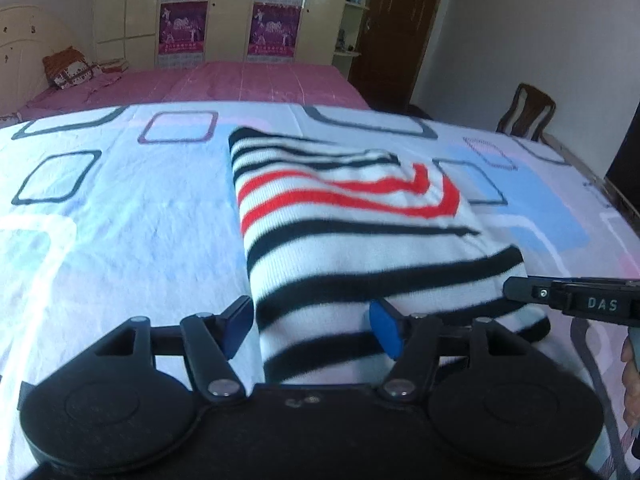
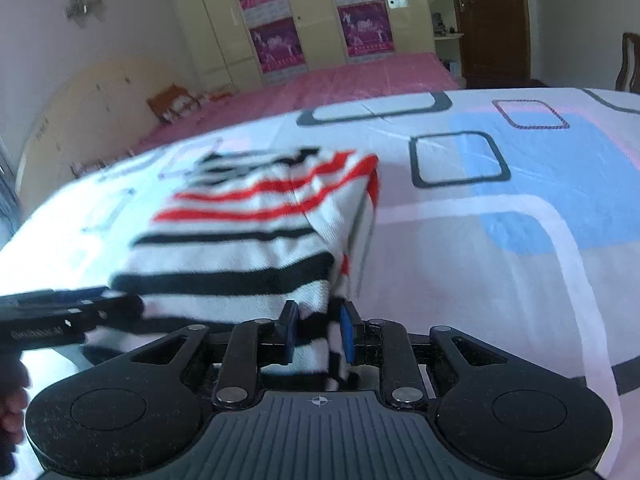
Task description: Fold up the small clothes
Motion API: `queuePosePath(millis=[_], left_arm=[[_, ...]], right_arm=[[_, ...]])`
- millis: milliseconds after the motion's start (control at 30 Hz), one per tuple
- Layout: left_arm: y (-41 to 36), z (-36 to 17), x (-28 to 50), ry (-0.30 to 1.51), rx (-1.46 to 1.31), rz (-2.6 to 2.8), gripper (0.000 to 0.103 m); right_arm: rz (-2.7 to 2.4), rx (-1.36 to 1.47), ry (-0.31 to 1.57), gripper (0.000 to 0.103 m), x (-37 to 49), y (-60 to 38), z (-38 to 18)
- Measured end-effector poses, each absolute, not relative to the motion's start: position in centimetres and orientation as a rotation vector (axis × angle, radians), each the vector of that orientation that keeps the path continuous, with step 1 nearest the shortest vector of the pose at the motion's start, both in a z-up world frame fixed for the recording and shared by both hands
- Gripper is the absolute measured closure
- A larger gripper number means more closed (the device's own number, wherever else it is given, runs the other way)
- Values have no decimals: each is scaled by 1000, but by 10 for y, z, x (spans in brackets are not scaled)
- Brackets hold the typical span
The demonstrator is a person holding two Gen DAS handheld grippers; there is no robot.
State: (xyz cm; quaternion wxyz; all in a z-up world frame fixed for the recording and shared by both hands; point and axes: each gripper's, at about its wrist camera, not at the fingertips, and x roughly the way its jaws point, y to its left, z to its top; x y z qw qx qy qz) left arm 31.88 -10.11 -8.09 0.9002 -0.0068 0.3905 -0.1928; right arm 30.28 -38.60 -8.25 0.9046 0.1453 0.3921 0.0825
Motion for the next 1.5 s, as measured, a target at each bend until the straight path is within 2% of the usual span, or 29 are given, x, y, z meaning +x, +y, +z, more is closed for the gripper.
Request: queuePosePath(millis=[300, 367, 433, 467, 933, 1200, 1400, 1433, 1500], left_arm=[[-105, -72, 341, 811, -47, -380, 28], [-106, -73, 345, 812, -47, -376, 26], [-107, -73, 348, 816, -52, -374, 25], [-108, -74, 350, 820, -56, -372, 24], [-114, -83, 370, 847, -98, -396, 20], [-115, -95, 382, 863, -116, -427, 12], [-105, -112, 397, 922, -242, -465, 13], [-102, -116, 399, 935, -281, -475, 15], [-99, -120, 401, 943, -328, -490, 19]], right_arm=[[164, 344, 810, 81, 318, -391, -80], [163, 341, 810, 77, 321, -390, -80], [128, 324, 786, 27, 323, -390, -78], [123, 315, 762, 25, 323, -390, -76], [182, 387, 843, 25, 365, -399, -98], [191, 496, 862, 25, 378, -405, -121], [235, 508, 862, 26, 385, -402, -124], [244, 512, 863, 34, 386, -402, -125], [252, 557, 865, 41, 387, -407, -128]])
